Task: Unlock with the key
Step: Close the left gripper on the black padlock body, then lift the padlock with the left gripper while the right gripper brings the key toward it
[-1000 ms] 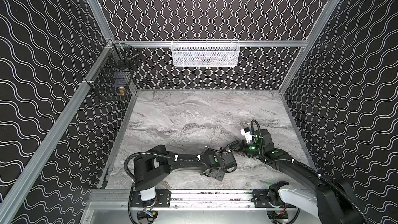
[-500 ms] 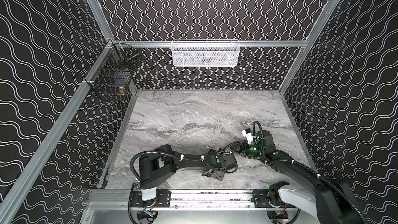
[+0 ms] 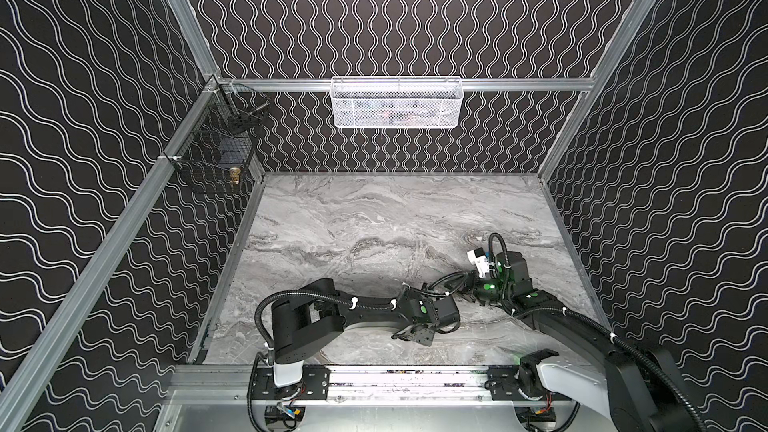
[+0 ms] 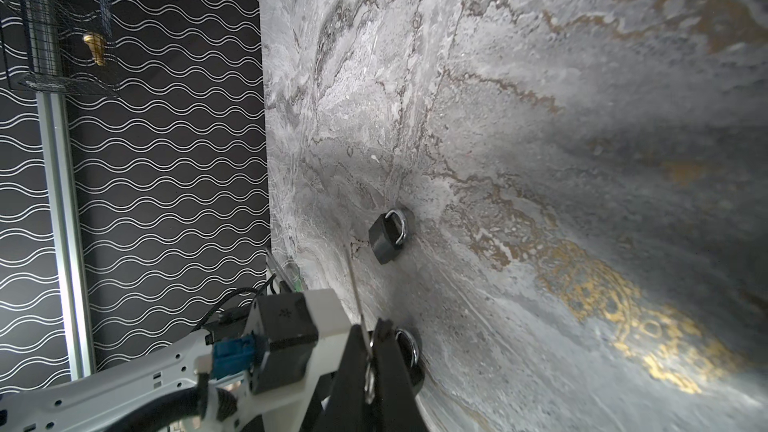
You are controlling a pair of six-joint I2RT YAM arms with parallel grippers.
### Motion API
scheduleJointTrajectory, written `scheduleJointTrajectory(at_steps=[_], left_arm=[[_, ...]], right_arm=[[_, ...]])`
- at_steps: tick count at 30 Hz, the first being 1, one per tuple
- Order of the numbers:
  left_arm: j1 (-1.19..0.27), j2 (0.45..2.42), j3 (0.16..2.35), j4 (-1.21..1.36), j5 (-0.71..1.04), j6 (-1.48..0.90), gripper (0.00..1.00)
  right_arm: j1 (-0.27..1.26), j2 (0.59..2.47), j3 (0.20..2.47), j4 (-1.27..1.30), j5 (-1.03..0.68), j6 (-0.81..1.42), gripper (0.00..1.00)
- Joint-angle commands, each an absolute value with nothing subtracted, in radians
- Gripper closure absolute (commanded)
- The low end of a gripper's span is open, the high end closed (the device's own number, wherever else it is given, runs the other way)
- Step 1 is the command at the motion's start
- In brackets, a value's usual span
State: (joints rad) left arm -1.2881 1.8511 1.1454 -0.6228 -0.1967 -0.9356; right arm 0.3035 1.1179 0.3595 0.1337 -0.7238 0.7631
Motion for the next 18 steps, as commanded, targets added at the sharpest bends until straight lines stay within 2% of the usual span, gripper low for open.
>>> scheduleJointTrajectory(at_steps=[1,10,18], left_arm=[[-1.290,1.867,1.144,-0.698,-0.176,-0.970,0.57],[-1.293,1.879,1.152,-0.709,-0.182,-0.981,0.59],[-1.294,1.878,1.155,-0.709,-0.187,-0.979,0.65]], right_arm=[[0.298,1.126,0.356,0.181,-0.747,0.773,1.00],[0.287,1.130,0.359,0.180,-0.754,0.770,1.00],[0.278,1.128,0.360,0.181,-0.759,0.771,1.00]])
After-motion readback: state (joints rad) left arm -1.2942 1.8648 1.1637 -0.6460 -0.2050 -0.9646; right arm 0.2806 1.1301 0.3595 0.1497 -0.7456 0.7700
